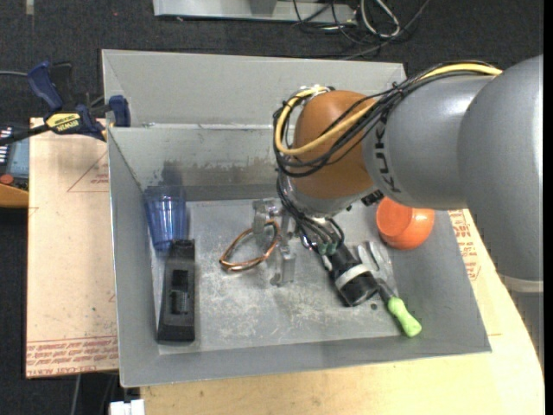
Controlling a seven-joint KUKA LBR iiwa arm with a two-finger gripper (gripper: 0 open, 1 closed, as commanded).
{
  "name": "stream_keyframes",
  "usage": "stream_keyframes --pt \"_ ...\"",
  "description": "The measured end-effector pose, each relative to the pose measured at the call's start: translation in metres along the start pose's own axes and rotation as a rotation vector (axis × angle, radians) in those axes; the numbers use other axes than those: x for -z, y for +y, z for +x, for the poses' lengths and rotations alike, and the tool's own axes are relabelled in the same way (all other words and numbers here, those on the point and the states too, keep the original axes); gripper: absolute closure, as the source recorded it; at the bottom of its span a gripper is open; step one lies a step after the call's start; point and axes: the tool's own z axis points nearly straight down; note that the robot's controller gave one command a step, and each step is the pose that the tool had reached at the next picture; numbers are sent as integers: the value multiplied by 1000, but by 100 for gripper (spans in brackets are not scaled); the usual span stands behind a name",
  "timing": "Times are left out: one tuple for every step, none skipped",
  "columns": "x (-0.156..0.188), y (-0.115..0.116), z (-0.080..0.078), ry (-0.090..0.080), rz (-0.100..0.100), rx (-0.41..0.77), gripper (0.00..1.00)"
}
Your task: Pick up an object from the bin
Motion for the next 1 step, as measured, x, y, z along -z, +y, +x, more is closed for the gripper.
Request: stream_keyframes --pt "-36 16 -4 -3 0 361 0"
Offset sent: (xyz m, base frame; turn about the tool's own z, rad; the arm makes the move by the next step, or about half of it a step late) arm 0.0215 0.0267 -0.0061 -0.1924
